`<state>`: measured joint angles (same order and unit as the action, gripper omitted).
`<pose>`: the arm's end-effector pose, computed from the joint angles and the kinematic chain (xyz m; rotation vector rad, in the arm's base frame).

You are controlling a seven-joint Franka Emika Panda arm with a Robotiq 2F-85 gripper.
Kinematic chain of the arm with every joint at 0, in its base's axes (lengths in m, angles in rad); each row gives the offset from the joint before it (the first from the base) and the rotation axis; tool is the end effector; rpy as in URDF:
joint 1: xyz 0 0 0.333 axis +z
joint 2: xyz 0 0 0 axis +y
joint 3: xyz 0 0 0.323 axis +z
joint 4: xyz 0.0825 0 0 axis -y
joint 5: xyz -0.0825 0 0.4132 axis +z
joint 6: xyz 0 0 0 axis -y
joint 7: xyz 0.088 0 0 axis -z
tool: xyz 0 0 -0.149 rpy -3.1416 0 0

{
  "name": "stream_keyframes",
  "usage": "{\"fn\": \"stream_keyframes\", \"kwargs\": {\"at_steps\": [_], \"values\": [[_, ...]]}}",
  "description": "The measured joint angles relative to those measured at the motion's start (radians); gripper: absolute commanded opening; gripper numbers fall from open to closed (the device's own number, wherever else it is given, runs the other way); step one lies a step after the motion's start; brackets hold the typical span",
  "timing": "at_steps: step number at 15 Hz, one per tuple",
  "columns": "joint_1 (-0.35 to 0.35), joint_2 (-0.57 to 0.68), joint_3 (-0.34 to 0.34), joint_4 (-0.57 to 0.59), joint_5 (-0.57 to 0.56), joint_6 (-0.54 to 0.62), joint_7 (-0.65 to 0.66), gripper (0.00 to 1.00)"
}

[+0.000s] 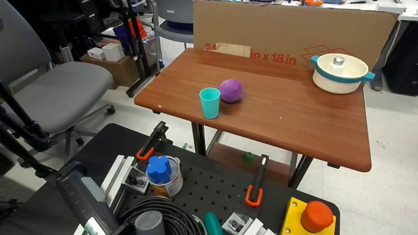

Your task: Move the purple plush toy to the right

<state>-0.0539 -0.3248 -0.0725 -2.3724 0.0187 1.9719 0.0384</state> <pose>0.4533 -0.0553 0.3936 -3.0853 0.2599 0.1159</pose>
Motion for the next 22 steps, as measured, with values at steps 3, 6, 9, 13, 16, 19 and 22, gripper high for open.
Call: {"fn": "stream_keyframes", "kwargs": {"at_steps": [3, 6, 9, 13, 16, 19, 22], "values": [[0.010, 0.167, 0.047, 0.054, -0.004, 0.087, 0.100, 1.00], [0.021, 0.328, 0.075, 0.118, -0.036, 0.135, 0.196, 1.00], [0.044, 0.476, 0.079, 0.189, -0.061, 0.139, 0.265, 1.00], [0.067, 0.637, 0.074, 0.279, -0.076, 0.133, 0.319, 1.00], [0.082, 0.722, 0.071, 0.336, -0.076, 0.125, 0.328, 1.00], [0.097, 0.773, 0.070, 0.374, -0.075, 0.123, 0.329, 1.00], [0.105, 0.812, 0.065, 0.402, -0.075, 0.123, 0.339, 0.68]]}}
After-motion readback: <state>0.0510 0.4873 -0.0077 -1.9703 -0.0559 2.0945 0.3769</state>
